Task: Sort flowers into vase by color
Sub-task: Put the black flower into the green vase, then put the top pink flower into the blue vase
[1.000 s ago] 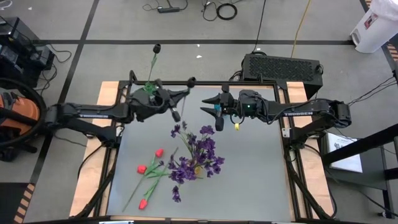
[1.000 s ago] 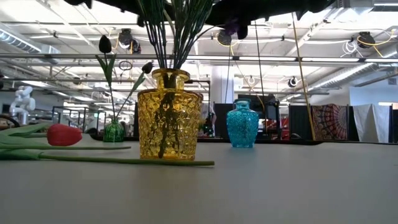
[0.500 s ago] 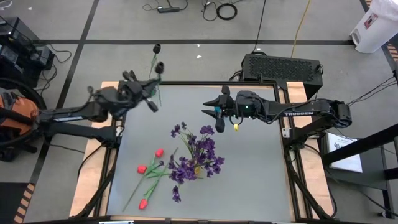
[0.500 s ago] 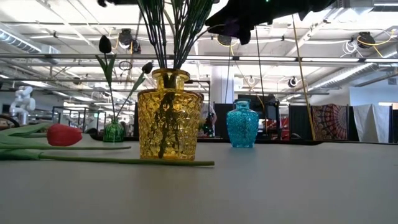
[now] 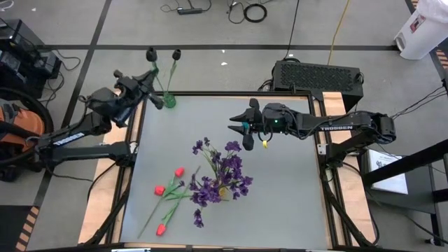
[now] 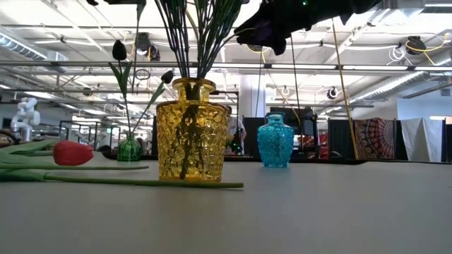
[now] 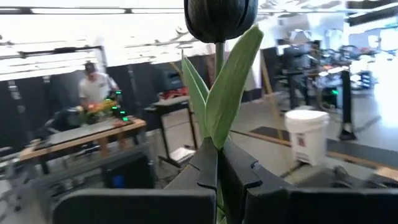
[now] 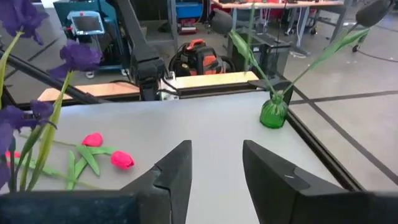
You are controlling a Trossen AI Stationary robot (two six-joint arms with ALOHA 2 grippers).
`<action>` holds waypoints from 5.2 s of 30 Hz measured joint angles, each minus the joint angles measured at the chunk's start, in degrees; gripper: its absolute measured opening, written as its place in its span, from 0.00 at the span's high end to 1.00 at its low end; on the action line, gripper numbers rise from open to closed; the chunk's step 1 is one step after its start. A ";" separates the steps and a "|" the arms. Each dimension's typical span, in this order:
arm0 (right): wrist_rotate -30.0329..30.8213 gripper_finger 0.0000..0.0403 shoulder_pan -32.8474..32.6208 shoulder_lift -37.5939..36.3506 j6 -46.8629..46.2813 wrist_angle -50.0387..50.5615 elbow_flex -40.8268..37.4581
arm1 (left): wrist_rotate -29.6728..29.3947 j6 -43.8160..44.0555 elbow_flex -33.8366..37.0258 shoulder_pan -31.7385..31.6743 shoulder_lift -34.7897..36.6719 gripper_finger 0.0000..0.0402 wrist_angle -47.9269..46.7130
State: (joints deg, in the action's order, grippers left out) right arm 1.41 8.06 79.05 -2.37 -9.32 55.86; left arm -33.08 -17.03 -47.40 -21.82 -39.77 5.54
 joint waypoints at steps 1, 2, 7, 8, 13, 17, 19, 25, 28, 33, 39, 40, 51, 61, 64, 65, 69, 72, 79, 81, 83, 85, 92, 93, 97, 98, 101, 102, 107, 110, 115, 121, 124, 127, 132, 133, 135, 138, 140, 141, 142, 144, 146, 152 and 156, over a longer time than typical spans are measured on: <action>0.00 0.67 -0.19 0.00 0.00 0.17 0.00 | 0.15 0.02 0.00 -1.16 -0.17 1.00 0.57; 0.00 0.67 -0.46 0.00 0.00 0.43 0.00 | 0.32 0.03 0.00 -2.33 -0.37 1.00 1.19; -0.02 0.67 -1.67 0.00 0.00 1.82 0.00 | 1.19 0.14 0.00 -8.05 -2.38 1.00 3.99; -0.02 0.67 -1.93 0.00 0.02 2.01 0.00 | 1.31 0.18 0.00 -9.14 -3.04 1.00 4.45; -0.01 0.67 -3.00 0.00 0.02 2.40 0.00 | 5.60 2.86 0.00 -14.76 -7.40 1.00 6.49; 0.00 0.67 -3.68 0.00 0.02 3.12 0.00 | 7.27 3.49 0.00 -19.40 -11.37 1.00 8.05; 0.00 0.67 -4.05 0.00 0.02 4.08 0.00 | 7.53 5.13 0.00 -21.77 -13.12 1.00 8.43; 0.00 0.67 -4.90 0.02 0.02 5.44 0.00 | 11.95 10.40 0.00 -28.96 -17.67 1.00 8.55; 0.00 0.67 -5.26 0.02 0.04 5.44 0.00 | 13.65 10.74 0.00 -31.68 -19.75 1.00 8.55; 0.02 0.67 -5.60 0.02 0.09 5.54 0.00 | 13.84 10.72 0.00 -34.21 -21.91 1.00 8.53; 0.02 0.67 -5.66 0.02 0.05 6.01 0.00 | 16.02 10.77 0.05 -36.29 -23.24 1.00 8.56; 0.02 0.67 -5.66 0.02 0.05 6.01 0.00 | 16.68 10.77 0.34 -36.44 -23.30 1.00 8.89; 0.04 0.67 -5.66 0.02 0.04 5.98 0.00 | 18.34 12.66 6.28 -37.10 -23.38 0.98 13.31; 0.04 0.67 -5.66 0.02 0.04 5.98 0.00 | 19.94 13.88 6.88 -36.92 -23.36 0.97 8.64; 0.06 0.67 -5.66 0.02 0.04 5.98 0.00 | 20.33 15.06 6.91 -36.92 -23.36 0.97 5.35; 0.04 0.67 -5.66 0.02 0.06 5.98 0.00 | 21.25 14.98 6.91 -36.92 -23.36 0.97 4.47; 0.04 0.67 -5.66 0.02 0.11 5.98 0.00 | 24.96 15.00 6.88 -36.92 -23.25 0.93 3.34; 0.04 0.67 -5.66 0.02 0.18 6.11 0.00 | 26.22 15.19 6.90 -36.92 -23.27 0.85 1.84; 0.04 0.67 -5.66 0.03 0.48 7.48 0.00 | 26.62 15.27 6.91 -36.92 -21.07 0.67 -4.50; 0.04 0.67 -5.66 0.04 0.48 7.49 0.00 | 26.57 15.27 6.91 -36.92 -19.66 0.65 -5.70; 0.04 0.67 -5.66 0.04 0.59 7.47 0.00 | 26.46 15.36 6.91 -36.92 -18.19 0.64 -7.17; 0.04 0.67 -5.66 0.04 0.72 7.47 0.00 | 26.41 15.97 6.91 -36.92 -16.48 0.64 -8.85; 0.04 0.67 -5.66 0.04 0.92 7.45 0.00 | 26.23 17.67 6.91 -36.92 -10.02 0.64 -13.42; 0.04 0.67 -5.66 0.04 0.92 7.45 0.00 | 26.22 18.11 6.91 -36.92 -9.07 0.64 -14.15; 0.04 0.67 -5.66 0.04 0.92 7.45 0.00 | 26.22 18.22 6.91 -36.92 -5.42 0.64 -16.21; 0.04 0.67 -5.66 0.04 0.92 7.46 0.00 | 26.33 18.22 6.91 -36.92 -4.62 0.64 -16.34; 0.04 0.67 -5.66 0.07 0.69 7.45 0.00 | 28.25 18.22 6.91 -36.92 -2.45 0.64 -16.46; 0.04 0.67 -5.66 0.09 0.39 7.45 0.00 | 28.82 18.22 6.91 -36.90 -1.76 0.64 -16.50; 0.04 0.67 -5.66 0.73 -0.17 7.34 -0.04 | 31.01 18.20 6.91 -36.92 1.40 0.64 -16.76; 0.04 0.67 -5.66 1.13 -0.37 8.02 -0.07 | 32.95 18.20 6.91 -36.92 3.42 0.64 -17.21; 0.04 0.67 -5.66 3.05 -0.39 7.77 -0.04 | 41.24 18.24 6.87 -36.92 6.82 0.64 -19.83; 0.02 0.67 -5.66 4.66 -0.39 8.10 -0.04 | 56.13 18.23 6.84 -36.15 10.26 0.64 -29.06; 0.04 0.67 -5.66 4.61 -0.39 7.74 -0.04 | 59.84 15.82 6.84 -34.53 12.18 0.64 -35.91; 0.03 0.67 -5.66 4.61 -0.39 7.93 -0.04 | 59.99 14.95 6.84 -32.62 14.60 0.64 -44.25; 0.04 0.67 -5.66 4.61 -0.13 7.97 -0.04 | 62.55 14.90 6.84 -28.72 19.14 0.64 -45.22; 0.04 0.67 -5.66 4.61 -0.11 7.92 -0.04 | 62.91 15.17 6.78 -27.99 19.90 0.64 -45.06; 0.04 0.67 -5.66 4.61 -0.09 7.89 -0.04 | 62.94 15.66 6.75 -26.85 21.15 0.64 -45.16; 0.04 0.67 -5.65 4.61 -0.05 7.91 -0.04 | 63.31 16.72 6.75 -24.97 21.73 0.64 -45.00; 0.04 0.67 -5.66 4.61 0.04 7.91 -0.04 | 63.32 16.75 6.78 -23.54 21.62 0.64 -45.34; 0.04 0.67 -5.66 4.61 0.04 7.91 -0.04 | 63.66 16.71 6.78 -22.72 21.57 0.64 -45.28; 0.04 0.67 -5.66 4.61 0.04 7.91 -0.04 | 64.20 16.70 6.78 -21.99 21.43 0.64 -45.17; 0.04 0.67 -5.66 4.61 0.04 7.91 -0.04 | 64.58 16.73 6.78 -20.55 20.69 0.64 -45.09; 0.04 0.67 -5.66 4.61 0.04 7.90 -0.04 | 64.58 16.71 6.78 -19.18 20.22 0.64 -45.11; 0.04 0.67 -5.66 4.61 0.04 7.88 -0.04 | 64.58 17.77 6.78 -15.15 16.37 0.64 -44.28; 0.04 0.67 -5.66 4.59 0.04 7.88 -0.04 | 64.50 20.88 6.78 -11.87 11.61 0.64 -43.56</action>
State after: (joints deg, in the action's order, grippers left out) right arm 1.45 2.39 83.64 -2.33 -1.43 55.81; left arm 31.43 3.85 -40.62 -33.69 -28.16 -38.02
